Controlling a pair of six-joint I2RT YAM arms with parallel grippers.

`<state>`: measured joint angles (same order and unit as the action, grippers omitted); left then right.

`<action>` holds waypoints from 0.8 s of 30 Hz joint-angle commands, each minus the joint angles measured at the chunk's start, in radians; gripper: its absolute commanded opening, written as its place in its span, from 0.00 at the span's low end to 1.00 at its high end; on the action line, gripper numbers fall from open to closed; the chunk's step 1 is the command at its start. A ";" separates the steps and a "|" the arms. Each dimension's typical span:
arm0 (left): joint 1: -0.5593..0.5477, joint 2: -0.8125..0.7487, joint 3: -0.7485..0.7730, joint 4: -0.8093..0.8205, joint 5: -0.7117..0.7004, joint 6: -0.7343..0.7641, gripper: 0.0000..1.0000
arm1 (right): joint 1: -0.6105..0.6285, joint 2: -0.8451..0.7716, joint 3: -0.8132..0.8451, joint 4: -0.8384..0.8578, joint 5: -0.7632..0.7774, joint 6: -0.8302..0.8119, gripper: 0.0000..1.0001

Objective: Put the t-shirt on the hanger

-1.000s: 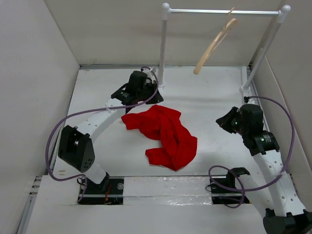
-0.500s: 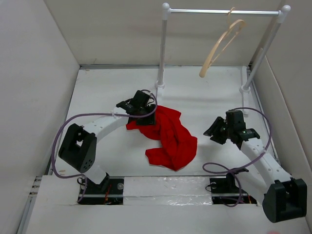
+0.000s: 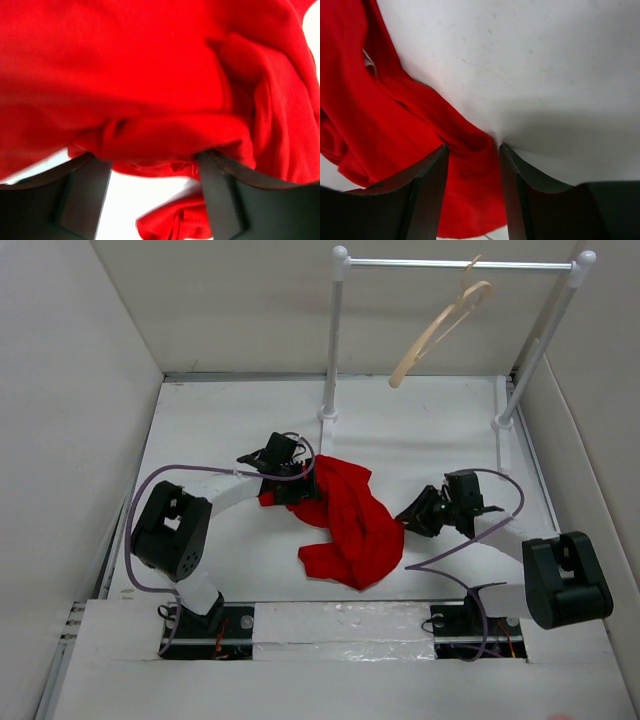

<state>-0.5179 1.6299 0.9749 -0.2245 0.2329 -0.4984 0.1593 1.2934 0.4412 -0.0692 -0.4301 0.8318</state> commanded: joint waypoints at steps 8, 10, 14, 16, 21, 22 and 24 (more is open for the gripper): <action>0.022 0.044 0.085 0.087 -0.053 0.011 0.00 | 0.092 0.098 0.085 0.119 -0.007 -0.002 0.00; 0.064 -0.005 0.114 0.047 -0.130 0.043 0.00 | 0.121 0.018 0.120 -0.001 0.045 -0.025 0.00; 0.151 -0.119 0.183 -0.079 -0.217 0.138 0.00 | 0.219 -0.135 0.229 -0.228 0.116 -0.114 0.00; 0.160 -0.125 0.238 -0.120 -0.312 0.194 0.00 | 0.247 -0.193 0.303 -0.377 0.152 -0.146 0.00; 0.170 -0.053 0.323 -0.234 -0.420 0.267 0.00 | 0.310 -0.278 0.363 -0.604 0.240 -0.184 0.00; 0.170 -0.048 0.320 -0.233 -0.437 0.268 0.00 | 0.325 -0.284 0.334 -0.612 0.243 -0.181 0.00; 0.206 -0.035 0.301 -0.223 -0.440 0.262 0.00 | 0.338 -0.293 0.281 -0.613 0.240 -0.166 0.00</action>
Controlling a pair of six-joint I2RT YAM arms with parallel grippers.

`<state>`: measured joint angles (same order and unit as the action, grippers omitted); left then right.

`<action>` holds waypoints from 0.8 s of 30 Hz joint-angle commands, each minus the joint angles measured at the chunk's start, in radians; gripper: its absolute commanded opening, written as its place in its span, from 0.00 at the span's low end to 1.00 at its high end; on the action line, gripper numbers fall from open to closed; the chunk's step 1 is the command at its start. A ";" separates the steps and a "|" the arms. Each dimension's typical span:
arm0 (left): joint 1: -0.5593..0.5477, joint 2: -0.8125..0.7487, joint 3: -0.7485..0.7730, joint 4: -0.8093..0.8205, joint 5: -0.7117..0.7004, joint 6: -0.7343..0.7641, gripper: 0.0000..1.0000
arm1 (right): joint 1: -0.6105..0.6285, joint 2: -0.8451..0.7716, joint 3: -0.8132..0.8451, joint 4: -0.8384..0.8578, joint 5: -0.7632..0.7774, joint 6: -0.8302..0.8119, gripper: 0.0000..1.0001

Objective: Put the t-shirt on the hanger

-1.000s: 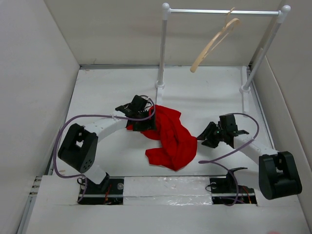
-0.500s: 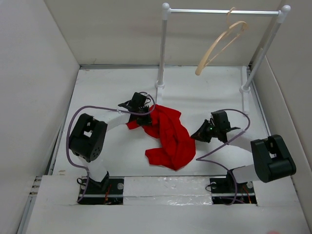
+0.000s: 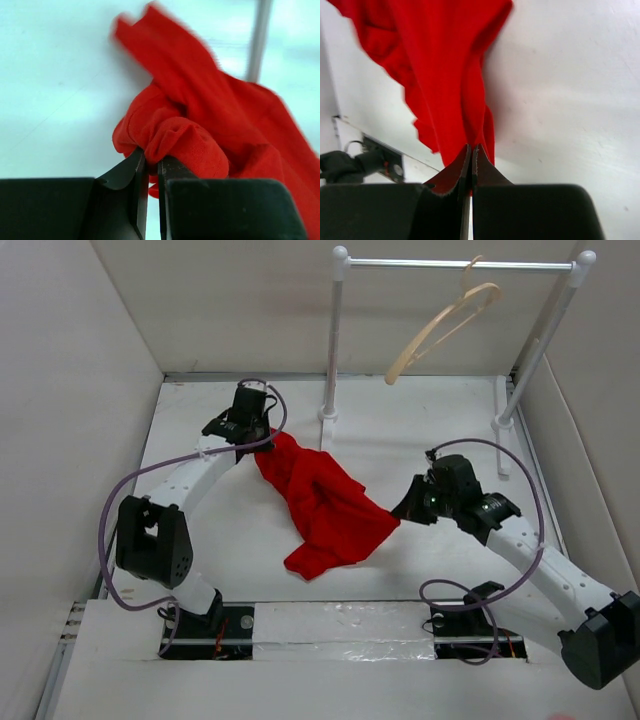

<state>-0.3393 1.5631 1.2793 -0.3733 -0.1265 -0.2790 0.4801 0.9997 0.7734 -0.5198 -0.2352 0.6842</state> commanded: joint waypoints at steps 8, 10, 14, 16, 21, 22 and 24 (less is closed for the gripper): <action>-0.012 -0.032 0.003 -0.142 -0.005 0.023 0.44 | 0.052 0.037 -0.148 -0.079 0.054 0.038 0.26; -0.076 -0.064 0.032 -0.170 -0.031 0.012 0.42 | 0.037 0.056 -0.105 -0.034 0.092 0.018 0.50; -0.266 -0.130 0.032 -0.188 0.010 -0.057 0.22 | -0.055 0.141 -0.033 0.123 0.073 0.003 0.59; -0.320 -0.155 -0.048 -0.145 0.100 -0.080 0.14 | -0.073 0.236 -0.026 0.274 0.030 0.011 0.15; -0.507 -0.144 -0.185 -0.059 0.173 -0.176 0.20 | -0.074 0.476 0.029 0.499 0.037 0.044 0.05; -0.535 -0.140 -0.219 -0.044 0.195 -0.192 0.24 | -0.074 0.506 0.036 0.507 0.052 0.052 0.15; -0.535 -0.135 -0.254 0.010 0.253 -0.232 0.41 | -0.083 0.586 0.070 0.575 0.065 0.075 0.37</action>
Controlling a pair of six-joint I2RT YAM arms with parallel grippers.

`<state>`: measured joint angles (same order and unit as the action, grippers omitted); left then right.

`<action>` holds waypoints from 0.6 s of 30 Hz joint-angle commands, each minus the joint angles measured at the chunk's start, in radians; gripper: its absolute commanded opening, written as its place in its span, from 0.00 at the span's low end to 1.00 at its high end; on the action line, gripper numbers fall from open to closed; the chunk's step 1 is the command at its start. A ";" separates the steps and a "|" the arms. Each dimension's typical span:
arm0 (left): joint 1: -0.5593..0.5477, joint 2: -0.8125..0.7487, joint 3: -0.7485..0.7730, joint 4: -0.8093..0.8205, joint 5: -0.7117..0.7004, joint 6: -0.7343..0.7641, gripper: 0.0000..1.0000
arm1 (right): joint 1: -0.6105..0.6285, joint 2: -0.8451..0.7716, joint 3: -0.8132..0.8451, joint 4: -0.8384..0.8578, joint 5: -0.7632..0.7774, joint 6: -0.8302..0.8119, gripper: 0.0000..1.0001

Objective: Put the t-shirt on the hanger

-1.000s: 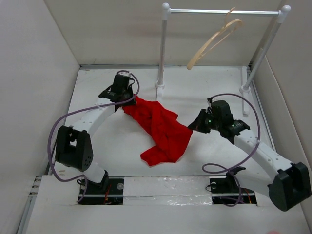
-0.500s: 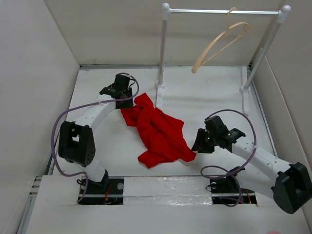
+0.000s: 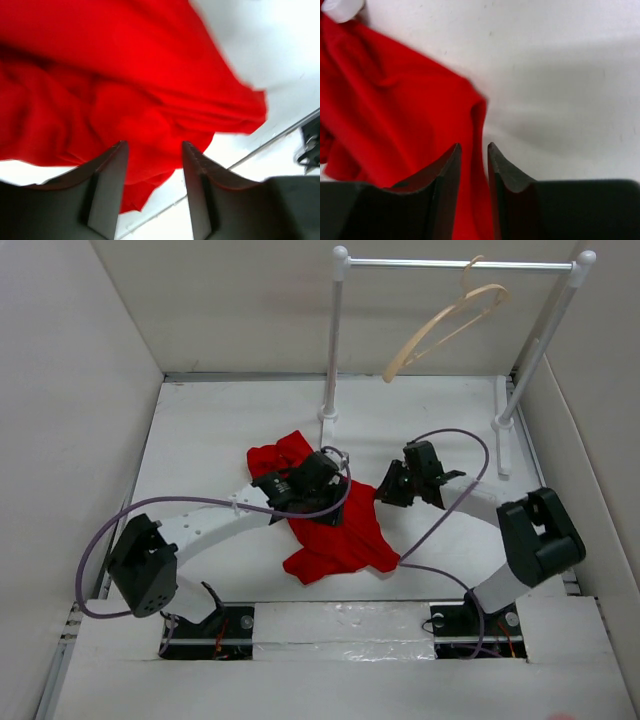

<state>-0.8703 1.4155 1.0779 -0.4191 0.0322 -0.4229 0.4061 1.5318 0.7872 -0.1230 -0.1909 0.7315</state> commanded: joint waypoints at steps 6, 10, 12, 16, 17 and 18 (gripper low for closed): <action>-0.004 0.065 -0.125 0.059 0.092 -0.103 0.48 | 0.000 0.178 0.092 0.226 0.030 0.074 0.44; -0.004 0.103 -0.179 0.037 0.040 -0.112 0.15 | 0.011 0.206 0.083 0.270 0.051 0.095 0.10; -0.004 0.092 -0.185 0.007 0.005 -0.120 0.00 | 0.011 0.205 0.105 0.267 0.077 0.088 0.00; -0.004 0.048 -0.156 -0.088 -0.072 -0.122 0.00 | 0.001 0.150 0.173 0.240 0.160 0.046 0.00; -0.004 0.036 -0.148 -0.133 -0.087 -0.122 0.00 | 0.000 0.128 0.188 0.235 0.172 0.033 0.00; 0.007 0.030 -0.142 -0.154 -0.107 -0.117 0.00 | 0.000 0.123 0.208 0.226 0.185 0.004 0.00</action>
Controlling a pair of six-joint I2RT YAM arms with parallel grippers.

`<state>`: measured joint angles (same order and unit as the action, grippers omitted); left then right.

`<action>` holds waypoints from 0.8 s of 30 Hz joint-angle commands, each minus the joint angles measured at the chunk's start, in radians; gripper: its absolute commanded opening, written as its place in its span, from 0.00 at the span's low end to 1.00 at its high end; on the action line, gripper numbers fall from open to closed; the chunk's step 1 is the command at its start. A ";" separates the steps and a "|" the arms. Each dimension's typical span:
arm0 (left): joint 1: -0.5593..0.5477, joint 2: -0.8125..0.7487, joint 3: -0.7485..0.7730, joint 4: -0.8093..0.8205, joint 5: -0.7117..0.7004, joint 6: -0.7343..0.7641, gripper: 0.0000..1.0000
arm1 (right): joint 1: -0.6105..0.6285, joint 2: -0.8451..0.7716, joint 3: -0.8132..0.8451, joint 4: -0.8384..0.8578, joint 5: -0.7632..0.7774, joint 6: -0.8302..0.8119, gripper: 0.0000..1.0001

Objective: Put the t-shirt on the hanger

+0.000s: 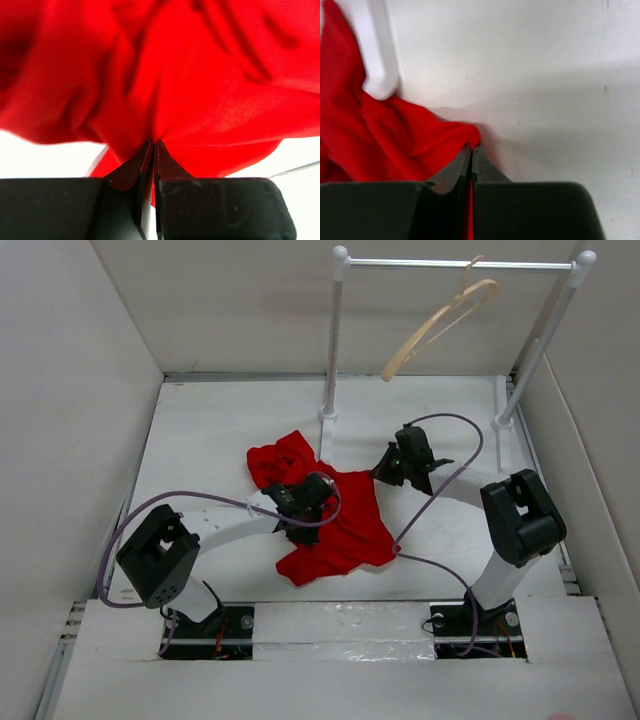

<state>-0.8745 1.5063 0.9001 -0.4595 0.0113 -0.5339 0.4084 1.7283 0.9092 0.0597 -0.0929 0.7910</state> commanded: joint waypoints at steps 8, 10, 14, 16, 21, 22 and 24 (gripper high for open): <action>0.020 -0.078 0.128 -0.260 -0.181 -0.005 0.34 | -0.013 0.036 0.229 -0.084 0.104 -0.084 0.23; 0.032 -0.081 0.196 -0.277 -0.211 -0.002 0.43 | -0.022 0.011 0.212 -0.089 0.102 -0.075 0.38; 0.043 -0.055 0.371 -0.312 -0.238 0.029 0.44 | -0.045 -0.093 0.171 -0.121 0.064 -0.085 0.55; 0.043 -0.028 0.481 -0.297 -0.218 0.041 0.35 | -0.060 -0.171 0.133 -0.150 0.039 -0.093 0.50; -0.001 0.181 0.660 -0.179 -0.160 0.086 0.00 | -0.117 -0.352 -0.007 -0.195 0.007 -0.061 0.00; -0.001 0.222 0.715 -0.162 -0.165 0.097 0.00 | -0.126 -0.384 -0.036 -0.199 -0.008 -0.055 0.00; -0.001 0.352 0.778 -0.140 -0.188 0.133 0.00 | -0.138 -0.485 -0.117 -0.225 -0.019 -0.032 0.00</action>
<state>-0.8719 1.7191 1.6260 -0.6342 -0.1684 -0.4633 0.2840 1.3354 0.8650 -0.1139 -0.0776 0.7322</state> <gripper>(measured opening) 0.003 0.009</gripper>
